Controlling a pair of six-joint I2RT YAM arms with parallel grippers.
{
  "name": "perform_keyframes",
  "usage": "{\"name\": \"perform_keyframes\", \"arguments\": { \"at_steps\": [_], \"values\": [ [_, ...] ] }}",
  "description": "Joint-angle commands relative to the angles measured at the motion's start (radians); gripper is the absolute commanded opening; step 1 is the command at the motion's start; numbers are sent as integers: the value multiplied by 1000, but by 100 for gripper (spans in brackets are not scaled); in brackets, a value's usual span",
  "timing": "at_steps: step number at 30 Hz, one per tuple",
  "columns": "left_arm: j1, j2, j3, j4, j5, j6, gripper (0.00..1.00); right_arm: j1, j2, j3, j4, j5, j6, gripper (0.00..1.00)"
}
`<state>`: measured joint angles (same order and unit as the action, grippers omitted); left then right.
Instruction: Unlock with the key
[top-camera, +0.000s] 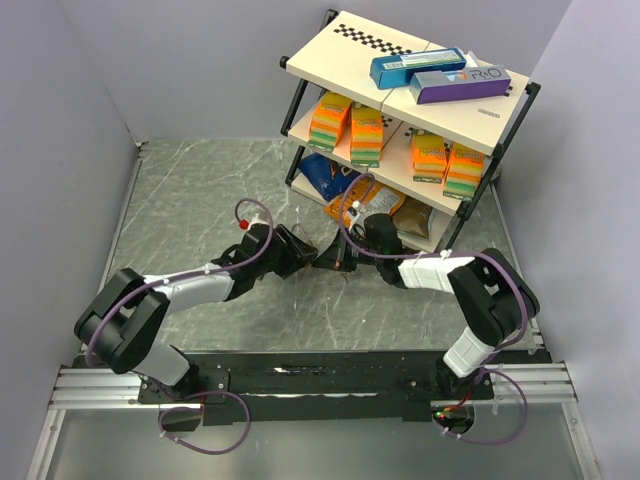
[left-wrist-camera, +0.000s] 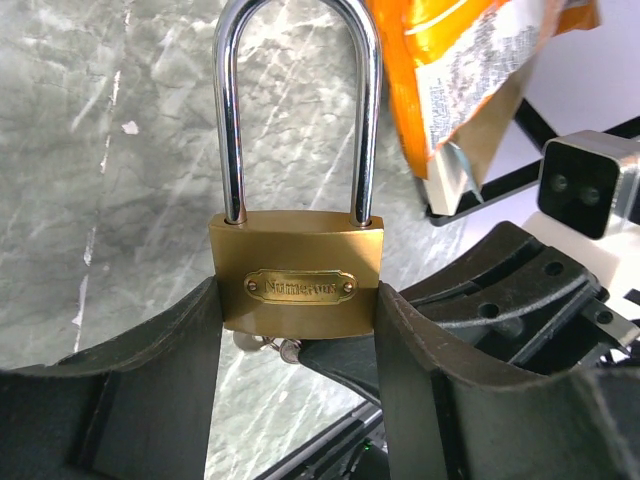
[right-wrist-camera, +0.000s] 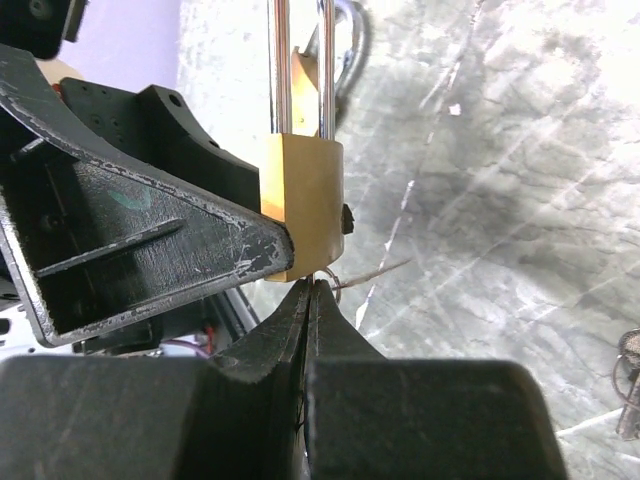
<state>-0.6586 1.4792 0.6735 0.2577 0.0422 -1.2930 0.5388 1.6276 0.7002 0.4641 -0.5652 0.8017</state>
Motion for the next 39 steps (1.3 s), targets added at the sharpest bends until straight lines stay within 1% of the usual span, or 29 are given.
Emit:
{"name": "perform_keyframes", "arguments": {
  "at_steps": [1, 16, 23, 27, 39],
  "values": [
    [-26, -98, -20, 75, 137, -31, 1, -59, -44, 15, 114, 151, 37, 0],
    [-26, -180, -35, 130, 159, 23, 1, -63, -54, 15, 142, 120, 139, 0],
    [-30, -192, -35, 181, 193, 40, 1, -65, -46, 27, 151, 117, 178, 0],
    [-32, -195, -29, 184, 199, 53, 1, -63, -40, 30, 160, 114, 198, 0],
    [-39, -217, -11, 276, 254, 75, 1, -65, -28, 44, 235, 87, 297, 0]
  ]
}}
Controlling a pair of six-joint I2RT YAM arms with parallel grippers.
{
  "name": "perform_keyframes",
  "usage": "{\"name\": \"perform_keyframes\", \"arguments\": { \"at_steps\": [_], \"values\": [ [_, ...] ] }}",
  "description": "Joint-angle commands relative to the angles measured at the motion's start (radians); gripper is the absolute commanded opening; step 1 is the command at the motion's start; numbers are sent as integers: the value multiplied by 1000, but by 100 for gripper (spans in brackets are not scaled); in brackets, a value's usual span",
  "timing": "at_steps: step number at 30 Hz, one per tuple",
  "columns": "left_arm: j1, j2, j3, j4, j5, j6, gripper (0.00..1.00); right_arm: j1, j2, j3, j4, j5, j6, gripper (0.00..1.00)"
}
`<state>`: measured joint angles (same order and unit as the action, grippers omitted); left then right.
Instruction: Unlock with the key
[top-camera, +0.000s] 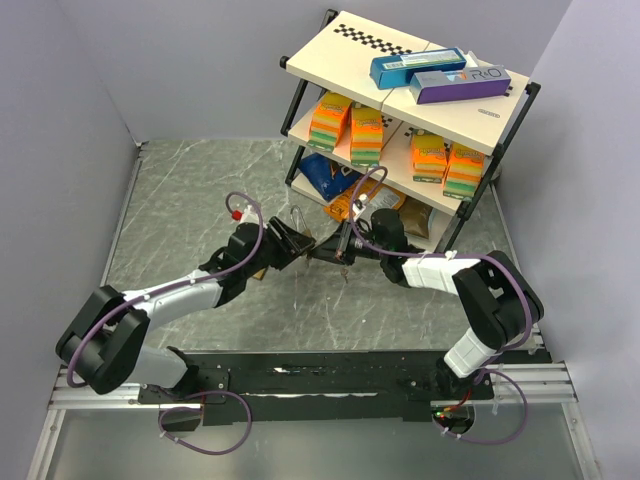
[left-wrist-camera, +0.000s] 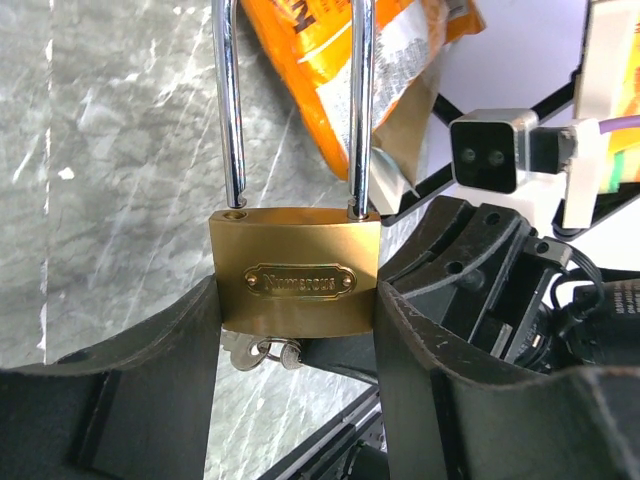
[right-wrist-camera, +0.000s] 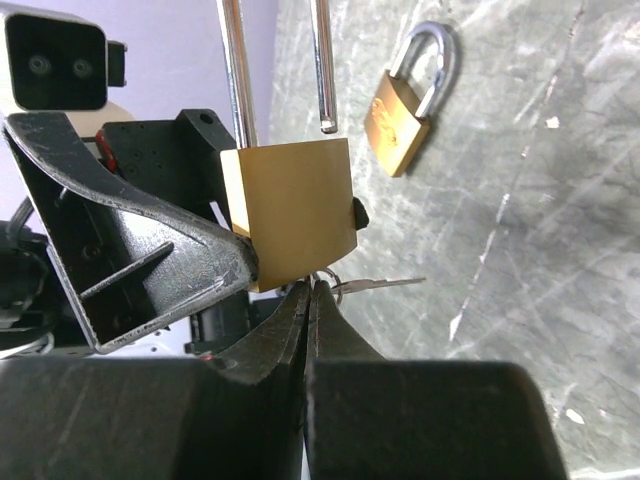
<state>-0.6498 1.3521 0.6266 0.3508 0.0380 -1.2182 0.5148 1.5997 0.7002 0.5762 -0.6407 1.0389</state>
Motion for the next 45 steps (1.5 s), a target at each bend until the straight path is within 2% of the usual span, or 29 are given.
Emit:
{"name": "perform_keyframes", "arguments": {
  "at_steps": [1, 5, 12, 15, 16, 18, 19, 20, 22, 25, 29, 32, 37, 41, 45],
  "values": [
    [-50, -94, 35, 183, 258, 0, 1, -42, 0, 45, 123, 161, 64, 0],
    [-50, -108, 47, 120, 234, 5, 1, -41, -10, 58, 99, 162, 41, 0],
    [-45, -26, 220, -214, 120, 68, 1, -39, -79, 76, -82, 158, -130, 0],
    [-34, 39, 318, -347, 63, 49, 1, -32, -127, 78, -185, 159, -206, 10],
    [-31, 59, 368, -448, 53, 40, 1, -30, -151, 76, -205, 159, -224, 19],
    [-16, 119, 435, -501, 27, 39, 1, -29, -175, 68, -266, 150, -275, 30],
    [-13, 139, 453, -528, 14, 45, 1, -30, -187, 68, -285, 141, -296, 38],
    [-8, 159, 467, -553, 5, 64, 1, -32, -193, 67, -338, 135, -318, 41],
    [12, 212, 499, -565, -3, 83, 1, -30, -217, 56, -380, 115, -379, 49],
    [21, 248, 522, -578, -13, 123, 1, -30, -289, 22, -463, 125, -436, 50],
    [21, 231, 507, -547, -27, 219, 1, -45, -408, -13, -547, 165, -490, 54],
    [21, 182, 437, -489, 0, 308, 1, -81, -455, 2, -572, 130, -502, 57],
    [21, 29, 266, -321, 152, 422, 1, -90, -435, 107, -671, 76, -573, 59],
    [21, -89, 139, -234, 272, 467, 1, -88, -396, 166, -653, 20, -565, 58],
    [21, -175, 50, -225, 365, 465, 1, -59, -327, 209, -605, -48, -540, 56]
  ]
}}
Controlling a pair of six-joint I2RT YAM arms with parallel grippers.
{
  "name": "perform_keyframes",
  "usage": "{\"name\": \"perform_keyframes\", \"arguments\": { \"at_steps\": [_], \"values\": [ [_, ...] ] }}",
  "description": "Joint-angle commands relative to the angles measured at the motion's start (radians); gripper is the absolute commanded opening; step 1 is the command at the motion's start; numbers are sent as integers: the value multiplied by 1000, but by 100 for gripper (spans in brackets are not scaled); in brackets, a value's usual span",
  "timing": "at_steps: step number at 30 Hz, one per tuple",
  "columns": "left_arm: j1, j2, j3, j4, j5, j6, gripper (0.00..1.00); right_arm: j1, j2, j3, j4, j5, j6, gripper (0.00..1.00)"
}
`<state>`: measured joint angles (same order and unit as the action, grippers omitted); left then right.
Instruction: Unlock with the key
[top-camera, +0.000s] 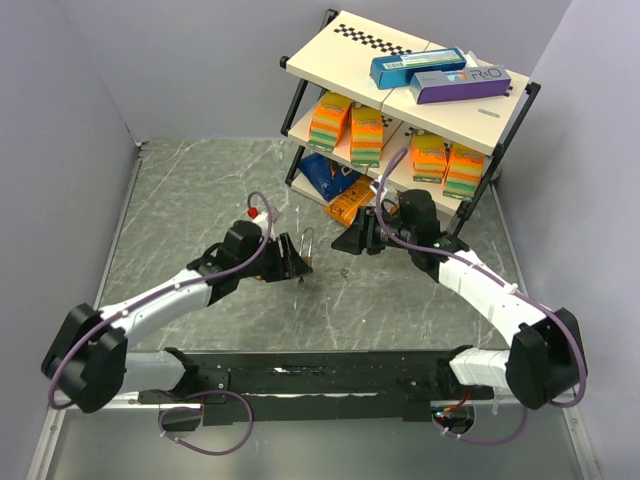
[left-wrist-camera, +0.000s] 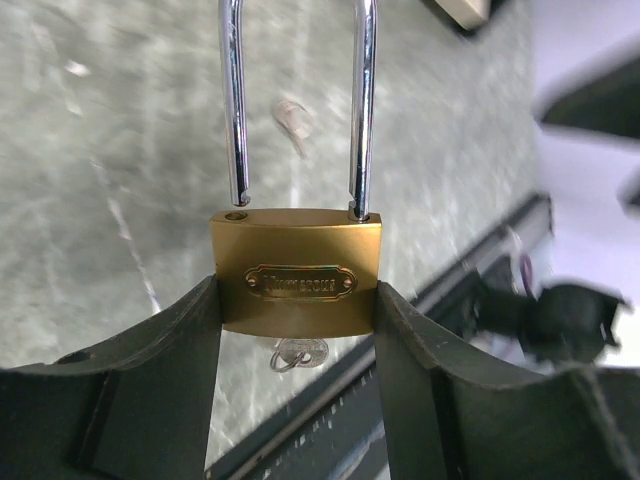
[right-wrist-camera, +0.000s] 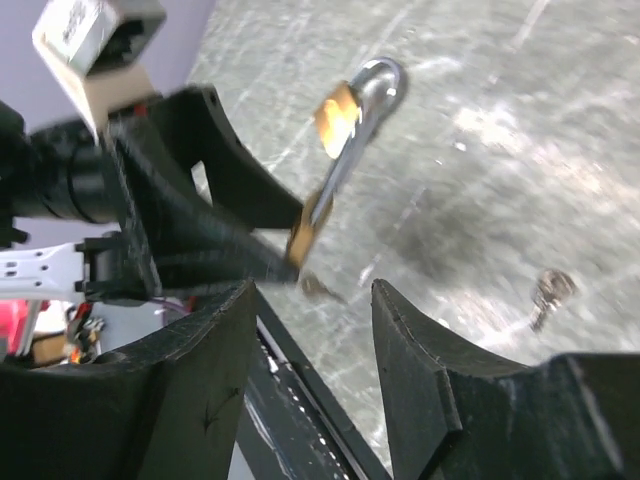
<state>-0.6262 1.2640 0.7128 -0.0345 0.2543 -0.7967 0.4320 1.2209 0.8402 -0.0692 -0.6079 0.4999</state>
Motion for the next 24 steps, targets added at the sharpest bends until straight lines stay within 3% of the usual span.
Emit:
{"name": "perform_keyframes", "arguments": {
  "at_steps": [1, 9, 16, 20, 24],
  "values": [
    [-4, -97, -47, 163, 160, 44, 1, 51, 63, 85, 43, -81, -1, 56],
    [-7, -169, -62, 108, 169, 73, 1, 162, 155, 172, -15, 0, -29, 56],
    [-13, -199, -81, 142, 178, 41, 1, 177, 201, 223, -113, 161, -60, 54],
    [-13, -206, -61, 108, 210, 53, 1, 148, 170, 238, -69, 123, -74, 58],
    [-13, -215, -64, 99, 267, 67, 1, 61, 128, 185, 53, -85, -41, 63]
  ]
}}
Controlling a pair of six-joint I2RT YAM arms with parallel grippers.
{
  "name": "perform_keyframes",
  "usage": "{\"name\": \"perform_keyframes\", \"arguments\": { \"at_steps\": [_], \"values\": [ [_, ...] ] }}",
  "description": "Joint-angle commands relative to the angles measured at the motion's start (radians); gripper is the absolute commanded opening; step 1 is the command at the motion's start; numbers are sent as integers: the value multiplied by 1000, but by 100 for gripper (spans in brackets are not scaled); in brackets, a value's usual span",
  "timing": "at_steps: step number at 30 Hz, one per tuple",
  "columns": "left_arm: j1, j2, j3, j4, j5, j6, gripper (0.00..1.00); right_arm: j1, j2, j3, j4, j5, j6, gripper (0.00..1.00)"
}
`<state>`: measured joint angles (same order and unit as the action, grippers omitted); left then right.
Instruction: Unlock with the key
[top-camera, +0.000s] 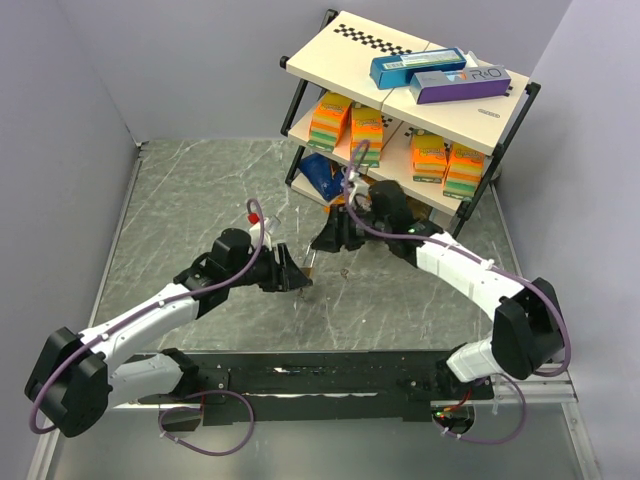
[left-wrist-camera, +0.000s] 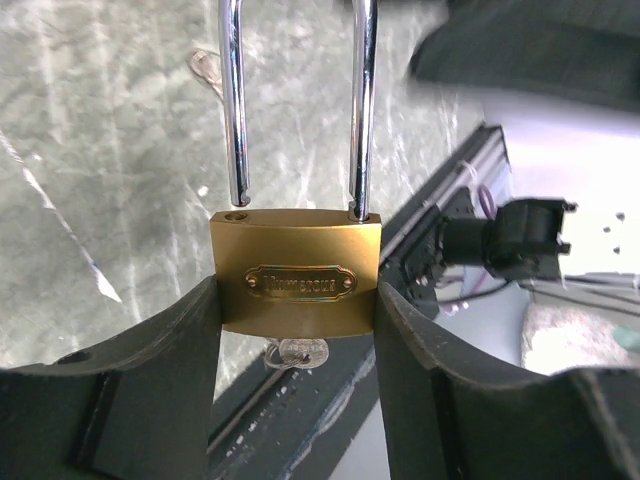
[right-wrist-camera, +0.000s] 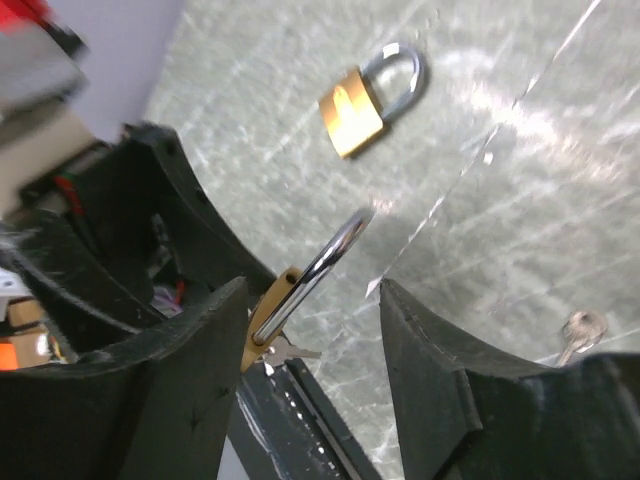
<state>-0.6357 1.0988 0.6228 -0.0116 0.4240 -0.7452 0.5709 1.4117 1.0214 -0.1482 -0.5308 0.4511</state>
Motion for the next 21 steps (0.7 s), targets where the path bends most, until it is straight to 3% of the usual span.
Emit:
{"name": "perform_keyframes", "arguments": {
  "at_steps": [1, 6, 11, 21],
  "values": [
    [-4, -45, 25, 73, 114, 24, 1, -109, -69, -12, 143, -182, 11, 63],
    [-4, -27, 28, 78, 222, 29, 1, -123, -62, 15, 174, -305, -84, 64],
    [-4, -11, 54, 55, 312, 49, 1, -121, 39, 84, 234, -521, -51, 63],
    [7, -34, 58, 70, 334, 26, 1, -106, 127, 105, 194, -704, -48, 61]
  ]
}}
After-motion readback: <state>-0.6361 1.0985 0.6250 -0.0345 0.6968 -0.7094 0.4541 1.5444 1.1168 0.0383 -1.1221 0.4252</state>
